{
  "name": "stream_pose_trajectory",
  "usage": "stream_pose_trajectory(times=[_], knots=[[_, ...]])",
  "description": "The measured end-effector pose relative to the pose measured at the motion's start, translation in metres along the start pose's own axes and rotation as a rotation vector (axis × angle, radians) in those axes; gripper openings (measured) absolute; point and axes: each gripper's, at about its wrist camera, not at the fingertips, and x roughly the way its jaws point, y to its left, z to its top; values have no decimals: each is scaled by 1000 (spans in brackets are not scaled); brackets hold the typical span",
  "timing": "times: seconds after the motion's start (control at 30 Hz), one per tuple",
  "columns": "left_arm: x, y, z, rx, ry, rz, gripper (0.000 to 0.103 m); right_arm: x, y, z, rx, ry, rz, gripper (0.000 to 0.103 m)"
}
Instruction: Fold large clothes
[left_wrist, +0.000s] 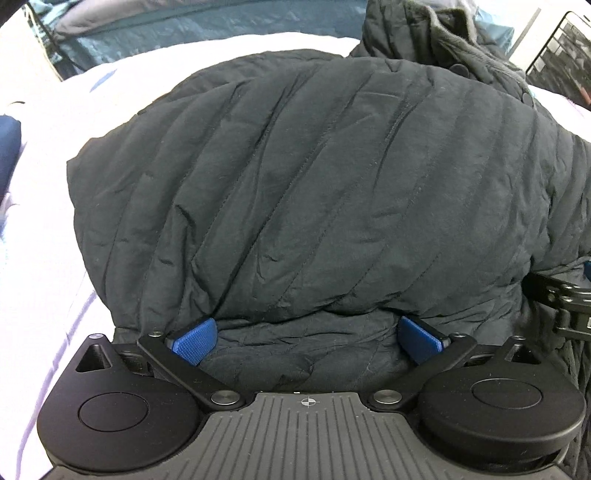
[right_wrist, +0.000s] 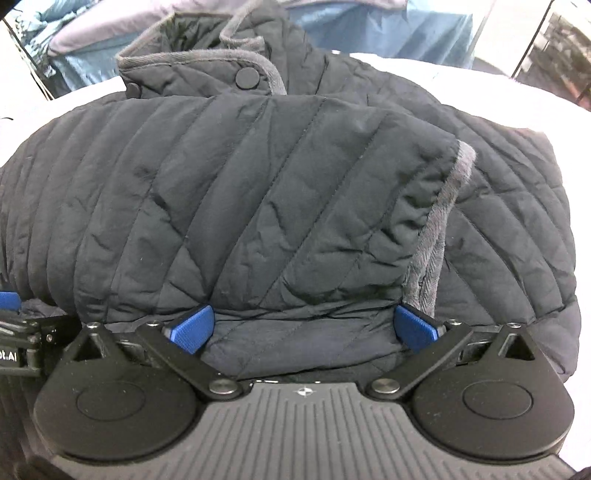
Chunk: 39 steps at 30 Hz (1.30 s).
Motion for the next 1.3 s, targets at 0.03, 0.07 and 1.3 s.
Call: stream_pose_trajectory(times=[0.03, 0.07, 1.3], knots=[[-4, -2, -5, 2, -28, 3, 103, -7, 3, -5, 1, -7, -3, 103], [-7, -2, -13, 4, -64, 4, 103, -10, 3, -7, 2, -5, -6, 103], [-125, -21, -224, -77, -11, 84, 103, -165, -187, -236, 115, 23, 91, 102]])
